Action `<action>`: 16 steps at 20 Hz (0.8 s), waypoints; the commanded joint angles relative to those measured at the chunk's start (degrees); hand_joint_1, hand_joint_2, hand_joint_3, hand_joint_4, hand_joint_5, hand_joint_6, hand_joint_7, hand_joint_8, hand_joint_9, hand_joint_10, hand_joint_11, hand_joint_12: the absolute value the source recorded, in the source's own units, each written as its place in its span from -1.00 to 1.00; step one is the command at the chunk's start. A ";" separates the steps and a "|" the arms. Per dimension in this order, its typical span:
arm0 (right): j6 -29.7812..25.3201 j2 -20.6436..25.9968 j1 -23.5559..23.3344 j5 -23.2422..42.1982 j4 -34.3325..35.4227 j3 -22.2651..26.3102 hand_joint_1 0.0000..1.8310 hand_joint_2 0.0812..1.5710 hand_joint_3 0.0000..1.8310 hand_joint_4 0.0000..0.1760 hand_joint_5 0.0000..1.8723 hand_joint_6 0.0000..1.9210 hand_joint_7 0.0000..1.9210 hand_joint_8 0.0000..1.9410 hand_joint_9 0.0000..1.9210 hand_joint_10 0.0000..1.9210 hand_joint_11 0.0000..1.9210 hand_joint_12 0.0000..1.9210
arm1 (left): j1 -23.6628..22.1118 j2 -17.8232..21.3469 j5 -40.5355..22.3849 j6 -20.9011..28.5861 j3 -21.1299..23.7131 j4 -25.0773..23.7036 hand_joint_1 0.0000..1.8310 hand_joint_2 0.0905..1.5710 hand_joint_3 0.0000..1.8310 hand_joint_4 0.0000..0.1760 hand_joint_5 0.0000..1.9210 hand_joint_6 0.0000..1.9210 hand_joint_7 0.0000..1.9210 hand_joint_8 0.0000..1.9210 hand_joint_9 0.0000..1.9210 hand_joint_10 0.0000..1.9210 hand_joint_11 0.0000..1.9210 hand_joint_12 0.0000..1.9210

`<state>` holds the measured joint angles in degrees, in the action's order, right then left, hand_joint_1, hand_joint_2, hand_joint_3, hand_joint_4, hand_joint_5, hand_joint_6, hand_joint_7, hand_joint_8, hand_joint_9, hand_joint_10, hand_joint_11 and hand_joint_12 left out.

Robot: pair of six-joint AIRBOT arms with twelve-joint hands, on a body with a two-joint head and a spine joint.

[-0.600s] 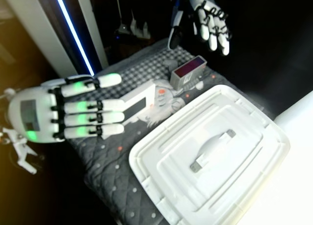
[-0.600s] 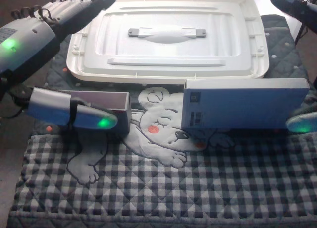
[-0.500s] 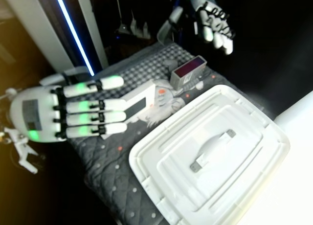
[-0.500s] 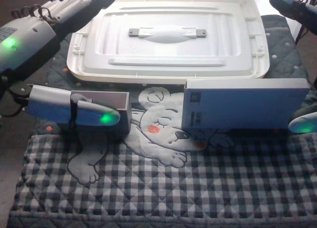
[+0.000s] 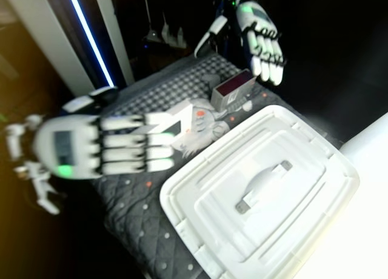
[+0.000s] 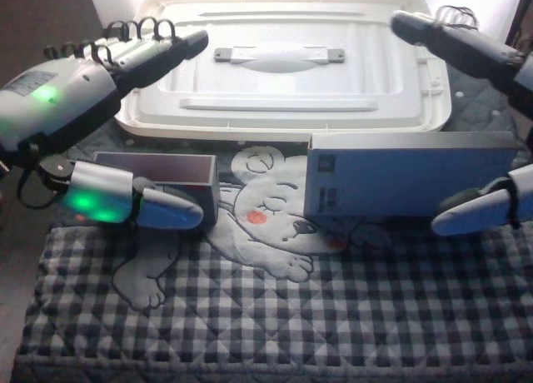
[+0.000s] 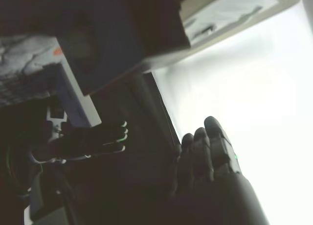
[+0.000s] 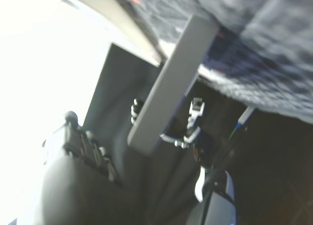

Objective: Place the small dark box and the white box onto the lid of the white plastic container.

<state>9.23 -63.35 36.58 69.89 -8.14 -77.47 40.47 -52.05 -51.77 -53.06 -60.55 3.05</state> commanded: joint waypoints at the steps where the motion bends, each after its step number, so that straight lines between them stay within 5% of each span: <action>1: -0.18 0.12 -0.25 4.26 0.92 -0.46 -0.18 -0.28 -1.00 -0.03 -0.96 -0.99 -0.92 -0.99 -1.00 -1.00 -1.00 -0.91 | -0.37 0.04 -4.99 0.10 -0.64 0.92 -0.27 -0.18 -1.00 -0.62 -0.93 -1.00 -0.94 -1.00 -0.93 -1.00 -1.00 -0.64; 4: -0.18 -0.44 -0.31 2.27 0.14 -1.02 -0.17 -0.25 -0.99 -0.32 -0.95 -0.99 -0.95 -1.00 -0.99 -1.00 -1.00 -0.93 | -0.46 -0.86 -2.49 0.10 -1.71 0.92 -0.30 -0.17 -1.00 -0.74 -0.93 -1.00 -0.97 -1.00 -0.93 -0.99 -1.00 -0.51; 6: -0.18 -0.68 -0.37 1.26 -0.19 -1.32 -0.15 -0.22 -1.00 -0.56 -0.97 -1.00 -0.94 -1.00 -0.99 -1.00 -1.00 -0.87 | -0.53 -1.50 -0.57 0.10 -2.31 0.93 -0.26 -0.13 -0.99 -0.62 -0.96 -1.00 -0.97 -1.00 -0.97 -0.99 -1.00 -0.66; 8: -0.18 -0.97 -0.40 0.36 -0.50 -1.55 -0.15 -0.25 -1.00 -0.28 -0.99 -1.00 -0.93 -1.00 -1.00 -1.00 -1.00 -0.94 | -0.54 -2.26 1.26 0.10 -2.99 0.93 -0.25 -0.12 -0.99 -0.74 -0.98 -1.00 -0.96 -1.00 -0.97 -1.00 -1.00 -0.75; 10: -0.18 -1.50 -0.41 -0.38 -0.51 -1.95 -0.15 -0.26 -1.00 -0.21 -0.98 -1.00 -0.90 -0.99 -1.00 -1.00 -1.00 -1.00 | -0.55 -3.18 3.05 0.10 -3.71 0.92 -0.24 -0.11 -1.00 -0.56 -0.97 -1.00 -0.97 -1.00 -1.00 -1.00 -1.00 -0.98; 11: -0.18 -1.74 -0.41 -0.78 -0.52 -2.11 -0.17 -0.29 -1.00 0.00 -0.98 -1.00 -0.92 -1.00 -1.00 -1.00 -1.00 -1.00 | -0.57 -3.57 4.09 0.10 -4.09 0.88 -0.32 -0.11 -1.00 -0.57 -0.96 -0.99 -0.95 -0.99 -0.97 -0.99 -0.95 -0.97; 13: -0.18 -1.99 -0.41 -1.26 -0.69 -2.20 -0.19 -0.33 -1.00 0.05 -0.97 -0.99 -0.88 -0.98 -1.00 -1.00 -1.00 -1.00 | -0.58 -4.04 5.35 0.09 -4.52 0.80 -0.34 -0.10 -0.99 -0.38 -0.95 -1.00 -0.94 -0.99 -0.96 -0.99 -0.95 -0.97; 14: -0.19 -2.17 -0.41 -1.59 -0.78 -2.28 -0.15 -0.33 -1.00 -0.14 -0.93 -0.99 -0.81 -0.99 -0.91 -0.99 -1.00 -1.00 | -0.58 -4.22 6.13 0.09 -4.67 0.70 -0.29 -0.08 -0.99 -0.41 -0.96 -1.00 -0.93 -0.99 -0.96 -0.99 -0.96 -0.98; 15: -0.19 -2.27 -0.41 -1.74 -0.88 -2.30 -0.11 -0.30 -1.00 -0.51 -0.84 -1.00 -0.34 -0.98 -0.49 -0.96 -0.93 -0.94 | -0.58 -4.33 6.77 0.09 -4.71 0.54 -0.31 -0.04 -0.98 0.66 -0.98 -1.00 -0.91 -0.99 -0.92 -0.98 -0.93 -0.96; 16: -0.22 -2.34 -0.41 -1.75 -0.94 -2.28 -0.11 -0.30 -1.00 -0.51 -0.84 -1.00 -0.34 -0.98 -0.49 -0.96 -0.93 -0.94 | -0.58 -4.44 7.33 0.08 -4.71 0.34 -0.31 -0.04 -0.98 0.66 -0.98 -1.00 -0.91 -0.99 -0.92 -0.98 -0.93 -0.96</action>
<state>9.23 -65.71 36.62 63.48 -9.87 -79.57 40.45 -56.34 -38.48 -53.06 -65.04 2.98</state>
